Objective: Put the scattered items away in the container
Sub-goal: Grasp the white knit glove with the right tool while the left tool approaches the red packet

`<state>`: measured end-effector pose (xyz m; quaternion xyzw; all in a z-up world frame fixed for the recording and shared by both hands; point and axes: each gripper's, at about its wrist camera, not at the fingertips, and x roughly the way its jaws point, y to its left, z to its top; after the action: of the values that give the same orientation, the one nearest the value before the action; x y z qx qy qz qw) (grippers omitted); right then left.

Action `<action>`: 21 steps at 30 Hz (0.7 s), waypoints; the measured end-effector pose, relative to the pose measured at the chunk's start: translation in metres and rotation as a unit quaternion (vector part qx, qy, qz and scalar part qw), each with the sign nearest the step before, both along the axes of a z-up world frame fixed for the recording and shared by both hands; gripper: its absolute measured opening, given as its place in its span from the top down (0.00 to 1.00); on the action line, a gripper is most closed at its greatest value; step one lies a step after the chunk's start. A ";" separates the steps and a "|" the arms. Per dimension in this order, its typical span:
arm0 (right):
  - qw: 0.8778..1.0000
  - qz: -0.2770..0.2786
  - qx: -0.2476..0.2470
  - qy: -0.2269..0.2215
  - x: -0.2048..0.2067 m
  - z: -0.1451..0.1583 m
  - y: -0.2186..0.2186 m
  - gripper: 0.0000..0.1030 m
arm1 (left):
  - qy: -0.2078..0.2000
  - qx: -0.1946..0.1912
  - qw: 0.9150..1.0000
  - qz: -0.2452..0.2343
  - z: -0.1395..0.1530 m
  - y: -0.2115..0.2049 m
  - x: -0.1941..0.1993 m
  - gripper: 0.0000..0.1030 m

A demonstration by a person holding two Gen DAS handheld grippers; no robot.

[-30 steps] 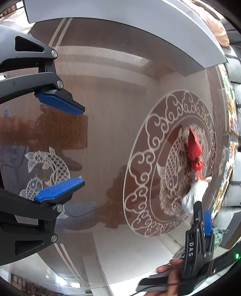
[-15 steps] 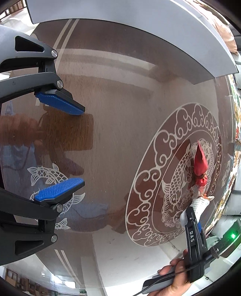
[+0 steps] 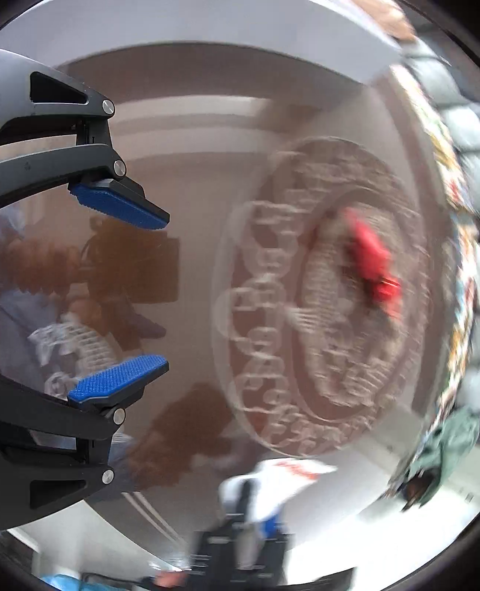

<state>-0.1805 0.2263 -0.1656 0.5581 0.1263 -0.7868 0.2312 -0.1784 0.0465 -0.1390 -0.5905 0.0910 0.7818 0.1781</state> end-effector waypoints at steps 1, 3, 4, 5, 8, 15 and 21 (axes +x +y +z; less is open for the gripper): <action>1.000 -0.012 -0.011 -0.001 0.007 -0.001 0.003 0.60 | 0.012 -0.006 1.000 -0.020 0.009 0.004 -0.013 0.32; 0.999 -0.025 -0.021 0.001 0.014 -0.001 0.004 0.60 | 0.039 -0.027 0.997 -0.060 0.026 0.013 -0.039 0.32; 0.999 -0.030 -0.024 0.002 0.016 -0.002 0.004 0.60 | 0.052 -0.042 0.994 -0.083 0.034 0.019 -0.054 0.32; 0.999 -0.034 -0.027 0.003 0.018 -0.003 0.002 0.59 | 0.060 -0.053 0.992 -0.103 0.039 0.024 -0.068 0.32; 0.998 -0.043 -0.035 0.003 0.021 -0.005 -0.002 0.57 | 0.054 -0.081 0.986 -0.135 0.036 0.037 -0.108 0.32; 0.997 -0.052 -0.049 0.003 0.023 -0.005 -0.003 0.57 | 0.006 -0.112 0.982 -0.154 -0.010 0.061 -0.160 0.32; 0.996 -0.060 -0.062 0.000 0.024 -0.007 -0.001 0.57 | -0.008 -0.108 0.980 -0.167 -0.034 0.075 -0.172 0.32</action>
<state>-0.1561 0.2257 -0.1729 0.5493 0.0435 -0.8055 0.2181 -0.3499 0.1214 -0.1729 -0.5893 0.2709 0.7218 0.2416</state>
